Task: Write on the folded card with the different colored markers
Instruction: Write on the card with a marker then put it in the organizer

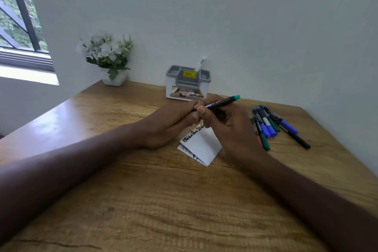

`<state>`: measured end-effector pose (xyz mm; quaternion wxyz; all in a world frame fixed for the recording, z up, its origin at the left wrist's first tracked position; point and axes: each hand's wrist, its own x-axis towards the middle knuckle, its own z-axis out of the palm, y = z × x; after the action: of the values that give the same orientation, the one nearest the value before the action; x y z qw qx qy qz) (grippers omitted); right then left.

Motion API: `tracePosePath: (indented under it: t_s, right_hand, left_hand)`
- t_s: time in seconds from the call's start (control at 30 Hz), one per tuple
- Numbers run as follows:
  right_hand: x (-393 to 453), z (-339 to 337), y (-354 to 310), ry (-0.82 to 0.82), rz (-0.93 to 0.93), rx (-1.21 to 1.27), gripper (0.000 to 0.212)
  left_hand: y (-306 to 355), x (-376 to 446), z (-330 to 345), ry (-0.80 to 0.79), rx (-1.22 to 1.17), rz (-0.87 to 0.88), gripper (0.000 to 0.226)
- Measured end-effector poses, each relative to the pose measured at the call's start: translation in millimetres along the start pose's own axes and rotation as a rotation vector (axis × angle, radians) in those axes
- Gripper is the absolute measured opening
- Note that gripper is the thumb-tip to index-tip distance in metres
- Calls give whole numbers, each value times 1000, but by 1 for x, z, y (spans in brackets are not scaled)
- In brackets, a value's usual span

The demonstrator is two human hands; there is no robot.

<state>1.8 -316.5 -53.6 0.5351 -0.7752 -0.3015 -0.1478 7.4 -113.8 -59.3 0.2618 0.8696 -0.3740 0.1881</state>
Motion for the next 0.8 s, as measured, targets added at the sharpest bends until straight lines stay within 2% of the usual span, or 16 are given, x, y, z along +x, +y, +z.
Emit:
tracePosePath:
  t_s: [0.2, 0.4, 0.5, 0.57, 0.63, 0.67, 0.73, 0.8]
  right_hand:
    - [-3, 2, -1, -1, 20, 23, 24]
    - [-3, 0, -19, 0, 30, 67, 26]
    - [0, -12, -28, 171, 97, 228, 28]
    - [-5, -16, -30, 217, 198, 384, 29]
    - [-12, -12, -27, 197, 341, 491, 30]
    - [-15, -10, -24, 187, 417, 536, 28]
    - [-13, -8, -16, 137, 500, 550, 17]
    - [-9, -10, -10, 69, 467, 436, 7]
  left_hand:
    - [-3, 0, -1, 40, -98, 16, 29]
    - [-8, -8, -4, 68, -139, -90, 27]
    - [-15, -12, -21, -19, -132, -123, 18]
    - [-25, -17, -33, -168, -10, -66, 27]
    - [-34, -18, -37, -315, 137, -28, 34]
    - [-39, -17, -37, -340, 153, -27, 35]
    - [-43, -14, -34, -340, 136, -27, 37]
    - [-46, -13, -30, -321, 128, -45, 43]
